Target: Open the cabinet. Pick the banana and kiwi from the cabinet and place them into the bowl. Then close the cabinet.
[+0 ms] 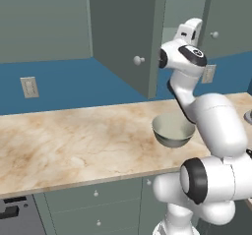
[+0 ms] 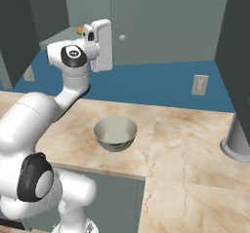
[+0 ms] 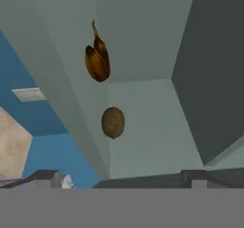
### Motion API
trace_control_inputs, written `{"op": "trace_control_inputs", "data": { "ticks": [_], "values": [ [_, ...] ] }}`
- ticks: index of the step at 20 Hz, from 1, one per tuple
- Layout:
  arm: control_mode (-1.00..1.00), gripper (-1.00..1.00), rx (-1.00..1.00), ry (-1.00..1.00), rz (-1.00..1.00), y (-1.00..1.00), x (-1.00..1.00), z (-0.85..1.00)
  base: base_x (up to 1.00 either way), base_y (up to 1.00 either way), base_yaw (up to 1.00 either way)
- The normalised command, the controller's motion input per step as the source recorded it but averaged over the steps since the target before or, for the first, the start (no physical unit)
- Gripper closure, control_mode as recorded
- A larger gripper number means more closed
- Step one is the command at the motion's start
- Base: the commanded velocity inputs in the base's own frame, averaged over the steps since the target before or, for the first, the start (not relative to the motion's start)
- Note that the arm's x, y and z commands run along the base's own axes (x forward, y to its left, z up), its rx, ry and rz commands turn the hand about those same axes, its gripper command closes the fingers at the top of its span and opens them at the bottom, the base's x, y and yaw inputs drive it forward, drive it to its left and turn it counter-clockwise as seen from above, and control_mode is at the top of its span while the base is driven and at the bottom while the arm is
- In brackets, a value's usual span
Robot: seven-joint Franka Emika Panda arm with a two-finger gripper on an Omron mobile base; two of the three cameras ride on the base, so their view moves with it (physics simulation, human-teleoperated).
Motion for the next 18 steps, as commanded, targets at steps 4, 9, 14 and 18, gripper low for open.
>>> {"op": "trace_control_inputs", "data": {
  "ticks": [4, 9, 14, 18],
  "values": [
    [-1.00, -1.00, 0.00, 0.00, -0.28, -0.89, -0.86, 0.00, 0.00, 0.00, 0.00],
    [-1.00, -1.00, 0.01, -0.06, -0.29, -0.89, -1.00, 0.00, 0.00, 0.00, 0.00],
    [-1.00, -1.00, 0.05, -0.08, -0.30, -0.99, -1.00, 0.00, 0.00, 0.00, 0.00],
    [-1.00, -1.00, 0.05, -0.11, -0.29, -1.00, -1.00, 0.00, 0.00, 0.00, 0.00]
  ]
}}
